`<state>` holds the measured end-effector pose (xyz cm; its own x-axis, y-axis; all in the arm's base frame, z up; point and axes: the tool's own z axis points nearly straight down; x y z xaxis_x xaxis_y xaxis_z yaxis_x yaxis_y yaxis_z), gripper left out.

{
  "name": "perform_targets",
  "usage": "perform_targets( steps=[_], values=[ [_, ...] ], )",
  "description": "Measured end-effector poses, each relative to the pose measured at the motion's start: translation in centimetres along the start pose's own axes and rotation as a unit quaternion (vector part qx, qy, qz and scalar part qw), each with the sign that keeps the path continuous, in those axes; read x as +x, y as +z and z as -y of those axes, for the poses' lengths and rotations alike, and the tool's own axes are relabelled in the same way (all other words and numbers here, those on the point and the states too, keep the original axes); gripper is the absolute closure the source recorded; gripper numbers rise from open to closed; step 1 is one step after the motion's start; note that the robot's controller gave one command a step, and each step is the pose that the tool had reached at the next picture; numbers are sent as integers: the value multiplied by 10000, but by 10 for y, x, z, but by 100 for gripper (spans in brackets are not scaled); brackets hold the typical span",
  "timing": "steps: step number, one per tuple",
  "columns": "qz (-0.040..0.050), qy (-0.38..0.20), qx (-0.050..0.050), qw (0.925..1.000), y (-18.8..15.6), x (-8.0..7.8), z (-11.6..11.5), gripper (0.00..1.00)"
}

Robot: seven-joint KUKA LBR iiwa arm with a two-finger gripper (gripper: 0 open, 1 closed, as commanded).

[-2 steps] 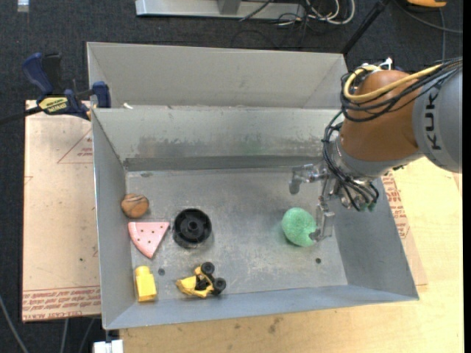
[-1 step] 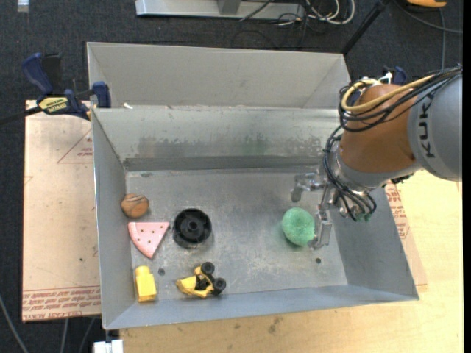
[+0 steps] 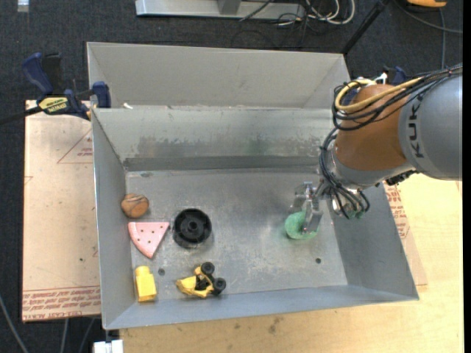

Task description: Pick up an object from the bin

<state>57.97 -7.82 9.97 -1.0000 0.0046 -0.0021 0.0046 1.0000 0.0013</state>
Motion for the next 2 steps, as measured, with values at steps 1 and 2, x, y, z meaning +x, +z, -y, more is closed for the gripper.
perform_targets(
  steps=[1, 2],
  values=[
    [0, 3, -1, 10000, 0, 0, 0, 100],
    [27, 71, 4, 10000, -165, 0, -17, 100]
  ],
)
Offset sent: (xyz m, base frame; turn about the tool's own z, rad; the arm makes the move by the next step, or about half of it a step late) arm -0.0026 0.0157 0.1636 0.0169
